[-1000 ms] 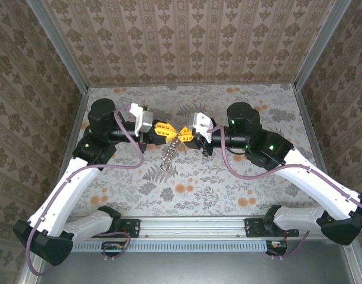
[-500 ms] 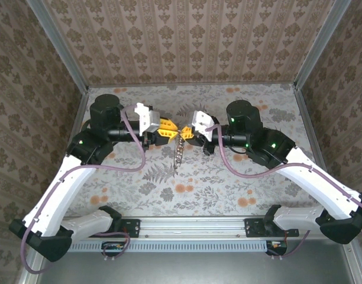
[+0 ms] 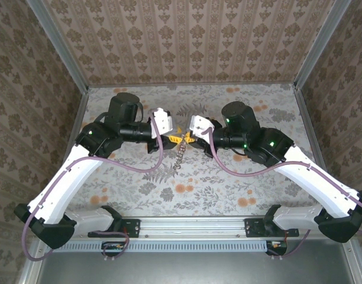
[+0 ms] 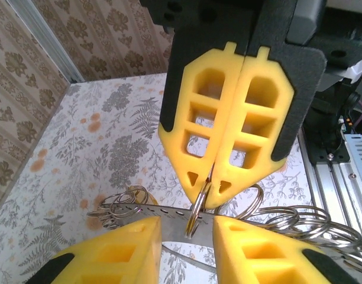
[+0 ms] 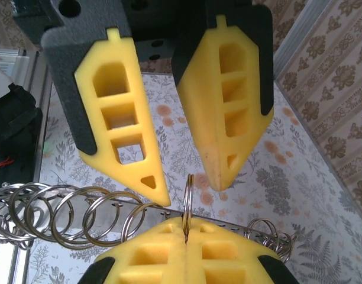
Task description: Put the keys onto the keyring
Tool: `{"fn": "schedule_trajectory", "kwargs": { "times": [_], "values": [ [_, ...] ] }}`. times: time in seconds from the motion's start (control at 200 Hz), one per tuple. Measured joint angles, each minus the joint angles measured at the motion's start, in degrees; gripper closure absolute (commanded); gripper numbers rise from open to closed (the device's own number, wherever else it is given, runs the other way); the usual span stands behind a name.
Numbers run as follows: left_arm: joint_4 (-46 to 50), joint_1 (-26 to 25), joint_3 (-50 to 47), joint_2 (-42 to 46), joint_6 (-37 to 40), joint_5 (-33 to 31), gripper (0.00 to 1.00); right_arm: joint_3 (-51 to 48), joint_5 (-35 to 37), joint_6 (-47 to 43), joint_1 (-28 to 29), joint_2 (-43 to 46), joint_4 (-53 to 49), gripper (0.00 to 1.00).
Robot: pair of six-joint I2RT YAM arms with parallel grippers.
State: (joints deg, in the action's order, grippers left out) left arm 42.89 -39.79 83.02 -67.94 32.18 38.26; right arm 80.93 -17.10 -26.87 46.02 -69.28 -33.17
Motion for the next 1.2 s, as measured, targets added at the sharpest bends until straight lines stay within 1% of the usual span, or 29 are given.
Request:
{"fn": "schedule_trajectory", "kwargs": {
  "times": [0.175,0.27,0.49,0.765,0.825,0.84,0.87,0.895,1.08,1.2],
  "values": [
    [0.6,-0.3,0.0,-0.1,0.3,-0.6,0.71,0.0,-0.9,-0.1,0.0,-0.2,-0.5,1.0],
    [0.7,-0.3,0.0,-0.2,0.5,-0.6,0.74,0.1,-1.4,-0.2,0.0,-0.7,-0.6,1.0],
    [0.7,-0.3,0.0,-0.3,0.7,-1.0,0.72,1.0,-1.7,-0.2,0.0,-1.9,-1.8,1.0],
    [1.6,-0.5,0.0,-0.3,1.3,-2.0,0.73,1.4,-1.7,-0.4,0.0,-2.6,-2.2,1.0],
    [1.7,-0.8,0.0,-0.4,1.4,-2.4,0.77,1.6,-1.7,-0.4,0.0,-2.8,-2.5,1.0],
    [1.8,-0.9,0.0,-0.5,1.5,-2.5,0.82,1.6,-1.7,-0.4,0.0,-2.9,-2.6,1.0],
    [1.8,-1.1,0.1,-0.6,1.8,-2.6,0.93,1.6,-1.7,-0.5,0.0,-3.0,-2.9,1.0],
    [1.8,-1.2,0.2,-0.8,1.6,-2.7,1.0,1.7,-1.7,-0.4,0.0,-3.0,-3.0,1.0],
    [2.5,-1.4,0.3,-1.0,2.6,-1.7,1.0,1.9,-1.3,-0.4,-0.3,-3.1,-3.3,1.0],
    [2.1,0.5,0.2,-0.7,2.2,1.3,1.0,1.9,-1.6,-0.4,-0.2,-2.9,-2.4,1.0]
  ]
}}
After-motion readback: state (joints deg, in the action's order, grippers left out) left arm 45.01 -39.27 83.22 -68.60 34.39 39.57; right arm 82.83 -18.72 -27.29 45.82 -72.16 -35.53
